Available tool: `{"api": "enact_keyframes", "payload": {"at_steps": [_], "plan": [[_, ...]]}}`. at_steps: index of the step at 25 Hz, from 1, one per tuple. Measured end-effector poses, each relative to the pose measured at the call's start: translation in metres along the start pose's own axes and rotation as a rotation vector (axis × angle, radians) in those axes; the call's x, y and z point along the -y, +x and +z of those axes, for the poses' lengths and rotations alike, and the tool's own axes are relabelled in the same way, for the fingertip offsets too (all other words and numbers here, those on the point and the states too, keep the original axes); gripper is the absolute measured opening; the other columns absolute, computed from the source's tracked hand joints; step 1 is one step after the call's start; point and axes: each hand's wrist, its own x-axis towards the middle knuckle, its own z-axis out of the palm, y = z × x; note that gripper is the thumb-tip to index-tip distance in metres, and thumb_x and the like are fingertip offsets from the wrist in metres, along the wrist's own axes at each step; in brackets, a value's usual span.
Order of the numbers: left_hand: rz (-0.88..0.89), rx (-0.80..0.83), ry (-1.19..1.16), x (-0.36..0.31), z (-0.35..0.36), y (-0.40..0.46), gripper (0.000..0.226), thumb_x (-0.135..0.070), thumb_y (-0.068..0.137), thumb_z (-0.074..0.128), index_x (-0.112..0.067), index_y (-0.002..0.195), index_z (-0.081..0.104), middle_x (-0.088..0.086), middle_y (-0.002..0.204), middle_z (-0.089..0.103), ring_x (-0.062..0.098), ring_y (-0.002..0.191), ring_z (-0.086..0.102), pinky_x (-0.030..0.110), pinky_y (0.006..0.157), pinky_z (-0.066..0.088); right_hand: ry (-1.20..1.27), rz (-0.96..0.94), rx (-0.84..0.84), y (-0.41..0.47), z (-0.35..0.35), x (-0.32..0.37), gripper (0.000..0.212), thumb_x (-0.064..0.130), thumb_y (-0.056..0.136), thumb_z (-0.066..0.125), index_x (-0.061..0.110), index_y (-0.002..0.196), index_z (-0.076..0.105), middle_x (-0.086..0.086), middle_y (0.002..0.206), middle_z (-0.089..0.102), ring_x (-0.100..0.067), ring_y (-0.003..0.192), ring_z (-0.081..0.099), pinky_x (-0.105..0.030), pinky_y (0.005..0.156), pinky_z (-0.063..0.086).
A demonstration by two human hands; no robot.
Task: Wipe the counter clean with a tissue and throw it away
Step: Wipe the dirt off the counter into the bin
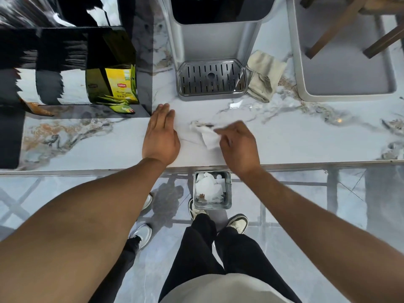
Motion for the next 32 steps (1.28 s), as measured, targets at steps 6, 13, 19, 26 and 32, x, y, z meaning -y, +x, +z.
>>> {"api": "enact_keyframes", "payload": {"at_steps": [6, 13, 19, 26, 32], "plan": [[0.0, -0.017, -0.016, 0.001, -0.001, 0.001, 0.058, -0.019, 0.091, 0.025, 0.002, 0.142, 0.044, 0.019, 0.157, 0.036, 0.034, 0.149, 0.026, 0.045, 0.123, 0.024, -0.102, -0.102, 0.166, 0.081, 0.042, 0.018, 0.04, -0.011, 0.082, 0.051, 0.007, 0.11, 0.074, -0.019, 0.108, 0.059, -0.035, 0.102, 0.058, -0.03, 0.097, 0.043], [0.007, -0.011, -0.029, 0.002, 0.0, 0.001, 0.057, -0.018, 0.092, 0.029, 0.003, 0.142, 0.043, 0.019, 0.156, 0.036, 0.035, 0.149, 0.026, 0.045, 0.123, 0.025, 0.016, -0.368, 0.461, -0.031, 0.011, -0.004, 0.024, -0.007, 0.08, 0.064, 0.01, 0.092, 0.078, -0.011, 0.095, 0.063, -0.022, 0.087, 0.061, -0.035, 0.08, 0.052], [0.016, -0.012, -0.033, 0.002, 0.0, 0.001, 0.051, -0.008, 0.093, 0.04, 0.004, 0.142, 0.043, 0.02, 0.157, 0.035, 0.034, 0.15, 0.025, 0.045, 0.123, 0.022, -0.038, -0.11, 0.036, 0.044, -0.006, -0.023, 0.025, -0.006, 0.081, 0.06, 0.006, 0.095, 0.077, -0.014, 0.097, 0.061, -0.026, 0.086, 0.062, -0.026, 0.083, 0.048], [0.014, -0.014, -0.025, 0.002, 0.003, 0.0, 0.05, -0.009, 0.094, 0.039, 0.003, 0.143, 0.043, 0.019, 0.157, 0.035, 0.034, 0.15, 0.025, 0.045, 0.123, 0.024, -0.06, -0.067, 0.05, -0.006, 0.01, -0.026, 0.026, -0.007, 0.079, 0.06, 0.004, 0.098, 0.073, -0.016, 0.097, 0.059, -0.03, 0.086, 0.061, -0.032, 0.079, 0.05], [0.018, -0.023, -0.056, -0.001, 0.0, -0.002, 0.049, -0.003, 0.094, 0.04, 0.006, 0.142, 0.043, 0.022, 0.156, 0.034, 0.037, 0.149, 0.024, 0.045, 0.124, 0.021, 0.15, 0.003, 0.221, -0.071, 0.0, -0.018, 0.027, -0.008, 0.08, 0.061, 0.012, 0.088, 0.077, -0.003, 0.09, 0.062, -0.003, 0.07, 0.054, -0.017, 0.071, 0.043]]}}
